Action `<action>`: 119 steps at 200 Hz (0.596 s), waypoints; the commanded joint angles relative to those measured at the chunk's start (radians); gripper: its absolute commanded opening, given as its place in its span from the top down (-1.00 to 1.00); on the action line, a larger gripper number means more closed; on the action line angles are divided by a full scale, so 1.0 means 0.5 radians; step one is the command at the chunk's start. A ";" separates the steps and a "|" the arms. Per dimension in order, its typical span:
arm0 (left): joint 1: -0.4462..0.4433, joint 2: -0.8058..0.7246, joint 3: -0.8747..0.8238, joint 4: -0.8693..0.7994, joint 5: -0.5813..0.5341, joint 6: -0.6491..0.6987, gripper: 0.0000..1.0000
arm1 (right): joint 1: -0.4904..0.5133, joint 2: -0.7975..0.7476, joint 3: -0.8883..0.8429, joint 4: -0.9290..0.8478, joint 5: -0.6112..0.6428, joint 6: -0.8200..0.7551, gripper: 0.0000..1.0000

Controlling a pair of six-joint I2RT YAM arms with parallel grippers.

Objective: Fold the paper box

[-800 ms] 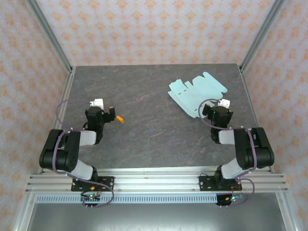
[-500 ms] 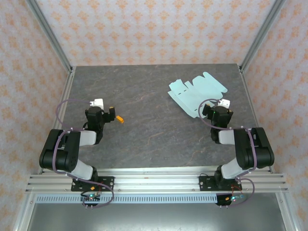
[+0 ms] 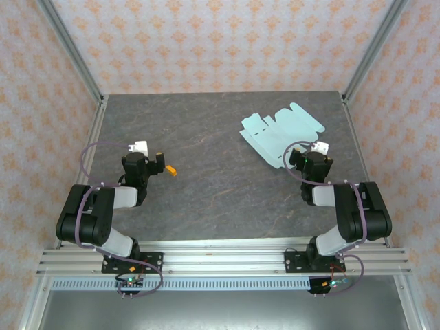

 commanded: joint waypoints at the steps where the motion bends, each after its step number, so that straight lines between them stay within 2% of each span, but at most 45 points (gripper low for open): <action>1: -0.014 -0.069 0.098 -0.063 -0.109 -0.003 -1.00 | -0.013 -0.053 0.063 -0.077 0.054 0.006 -0.98; 12: -0.011 -0.170 0.209 -0.372 -0.182 -0.024 -1.00 | -0.013 -0.198 0.139 -0.343 0.144 0.053 -0.98; 25: -0.011 -0.283 0.352 -0.714 -0.343 -0.067 -1.00 | -0.013 -0.387 0.241 -0.683 0.367 0.186 -0.98; 43: -0.009 -0.452 0.476 -1.066 -0.586 -0.379 -1.00 | -0.013 -0.689 0.228 -0.879 0.688 0.383 -0.98; 52: -0.002 -0.532 0.536 -1.234 -0.527 -0.504 -1.00 | -0.013 -0.885 0.220 -1.001 0.840 0.475 -0.98; 61: -0.004 -0.606 0.563 -1.296 -0.330 -0.584 -1.00 | -0.013 -1.062 0.243 -1.182 0.916 0.571 -0.98; 68: -0.010 -0.645 0.568 -1.298 -0.176 -0.652 -1.00 | -0.013 -1.165 0.265 -1.305 0.846 0.589 -0.99; 76: -0.032 -0.680 0.571 -1.278 -0.021 -0.732 -1.00 | -0.010 -1.271 0.272 -1.359 0.620 0.545 -1.00; 89: -0.120 -0.695 0.587 -1.228 0.137 -0.820 -1.00 | 0.019 -1.347 0.305 -1.425 0.250 0.515 -0.89; 119: -0.500 -0.573 0.783 -1.344 0.166 -0.813 -0.99 | 0.370 -1.125 0.588 -1.797 0.013 0.450 -0.87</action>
